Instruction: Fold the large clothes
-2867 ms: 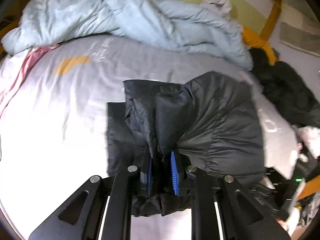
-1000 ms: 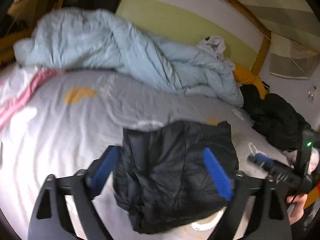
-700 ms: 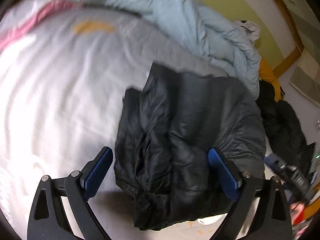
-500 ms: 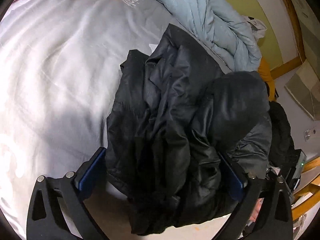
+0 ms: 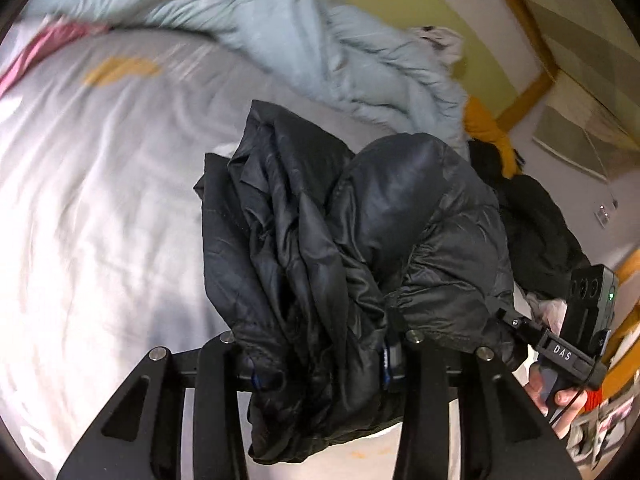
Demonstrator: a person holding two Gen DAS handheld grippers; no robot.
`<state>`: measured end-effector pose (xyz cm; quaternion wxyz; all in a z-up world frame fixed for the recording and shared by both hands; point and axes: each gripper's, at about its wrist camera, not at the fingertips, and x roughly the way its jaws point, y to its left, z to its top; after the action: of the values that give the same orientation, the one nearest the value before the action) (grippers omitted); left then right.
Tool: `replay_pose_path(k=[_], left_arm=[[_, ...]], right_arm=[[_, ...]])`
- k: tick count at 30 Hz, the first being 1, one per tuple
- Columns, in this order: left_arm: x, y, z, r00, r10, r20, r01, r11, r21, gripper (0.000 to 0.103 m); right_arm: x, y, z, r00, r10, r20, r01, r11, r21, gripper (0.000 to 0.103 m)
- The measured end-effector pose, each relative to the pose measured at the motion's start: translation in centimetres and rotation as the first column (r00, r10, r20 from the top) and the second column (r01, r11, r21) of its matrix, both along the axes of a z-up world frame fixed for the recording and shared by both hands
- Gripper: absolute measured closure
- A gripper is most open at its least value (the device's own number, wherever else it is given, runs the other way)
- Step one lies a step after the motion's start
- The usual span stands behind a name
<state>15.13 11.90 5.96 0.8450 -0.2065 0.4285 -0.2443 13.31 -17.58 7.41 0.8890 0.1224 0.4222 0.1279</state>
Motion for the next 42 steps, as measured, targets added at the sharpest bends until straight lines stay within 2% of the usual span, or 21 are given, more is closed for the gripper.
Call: replay_pose_path(k=[6, 11, 18, 22, 27, 29, 31, 32, 33, 34, 35, 36, 37, 38, 40, 42], left_arm=[[-1.1, -4.1, 4.2, 0.993, -0.053, 0.103, 0.056, 0.998, -0.025, 0.063], [-0.9, -9.9, 7.4, 0.982, -0.111, 0.15, 0.118, 0.992, -0.038, 0.062], [-0.9, -19.7, 10.2, 0.955, -0.215, 0.204, 0.223, 0.975, -0.015, 0.062], [-0.3, -25.5, 10.5, 0.935, -0.271, 0.228, 0.282, 0.959, -0.018, 0.061], [0.9, -32.5, 9.6, 0.915, -0.328, 0.234, 0.339, 0.941, -0.008, 0.061], [1.0, -35.7, 8.9, 0.895, -0.371, 0.247, 0.379, 0.925, 0.017, 0.06], [0.9, -39.4, 8.0, 0.855, -0.454, 0.251, 0.449, 0.89, 0.08, 0.059], [0.6, -41.2, 7.2, 0.85, -0.462, 0.254, 0.437, 0.887, 0.149, 0.058], [0.6, -42.4, 6.5, 0.856, -0.442, 0.267, 0.399, 0.895, 0.201, 0.055], [1.0, -43.3, 5.6, 0.87, -0.42, 0.258, 0.365, 0.901, 0.235, 0.055], [1.9, -43.6, 4.6, 0.891, -0.394, 0.227, 0.344, 0.911, 0.229, 0.055], [3.0, -43.4, 3.8, 0.911, -0.366, 0.189, 0.33, 0.923, 0.197, 0.054], [4.0, -42.9, 3.2, 0.926, -0.346, 0.152, 0.323, 0.933, 0.158, 0.054], [4.9, -42.5, 2.7, 0.93, -0.342, 0.131, 0.327, 0.936, 0.128, 0.054], [5.6, -41.7, 2.3, 0.926, -0.359, 0.122, 0.345, 0.931, 0.118, 0.054], [6.2, -40.9, 1.7, 0.927, -0.363, 0.096, 0.354, 0.93, 0.097, 0.053]], right_arm=[[-3.5, -3.8, 5.1, 0.995, -0.037, 0.092, 0.042, 0.998, -0.053, 0.055], [-6.5, -8.6, 9.0, 0.979, -0.113, 0.171, 0.125, 0.99, -0.061, 0.051], [-9.8, -17.4, 11.6, 0.947, -0.217, 0.237, 0.237, 0.97, -0.061, 0.05], [-11.1, -22.5, 12.4, 0.916, -0.287, 0.28, 0.316, 0.947, -0.062, 0.047], [-11.5, -28.1, 12.7, 0.856, -0.39, 0.34, 0.449, 0.887, -0.113, 0.046], [-11.5, -30.3, 12.4, 0.836, -0.412, 0.364, 0.486, 0.863, -0.139, 0.046], [-11.3, -31.5, 11.9, 0.846, -0.396, 0.358, 0.461, 0.88, -0.116, 0.047], [-10.5, -32.1, 11.2, 0.868, -0.38, 0.318, 0.433, 0.895, -0.112, 0.047], [-9.9, -32.2, 10.6, 0.88, -0.373, 0.293, 0.423, 0.897, -0.13, 0.049], [-8.9, -32.3, 9.4, 0.887, -0.38, 0.261, 0.435, 0.878, -0.201, 0.049], [-8.5, -32.4, 8.6, 0.876, -0.407, 0.258, 0.468, 0.846, -0.256, 0.049], [-8.6, -32.8, 8.0, 0.864, -0.428, 0.264, 0.492, 0.829, -0.266, 0.049], [-9.0, -33.8, 7.2, 0.846, -0.461, 0.267, 0.52, 0.824, -0.224, 0.049], [-9.5, -34.6, 6.7, 0.835, -0.486, 0.259, 0.535, 0.826, -0.175, 0.049], [-10.2, -36.3, 5.7, 0.806, -0.544, 0.233, 0.574, 0.814, -0.089, 0.049], [-10.9, -37.9, 4.9, 0.783, -0.585, 0.212, 0.602, 0.798, -0.023, 0.036]])
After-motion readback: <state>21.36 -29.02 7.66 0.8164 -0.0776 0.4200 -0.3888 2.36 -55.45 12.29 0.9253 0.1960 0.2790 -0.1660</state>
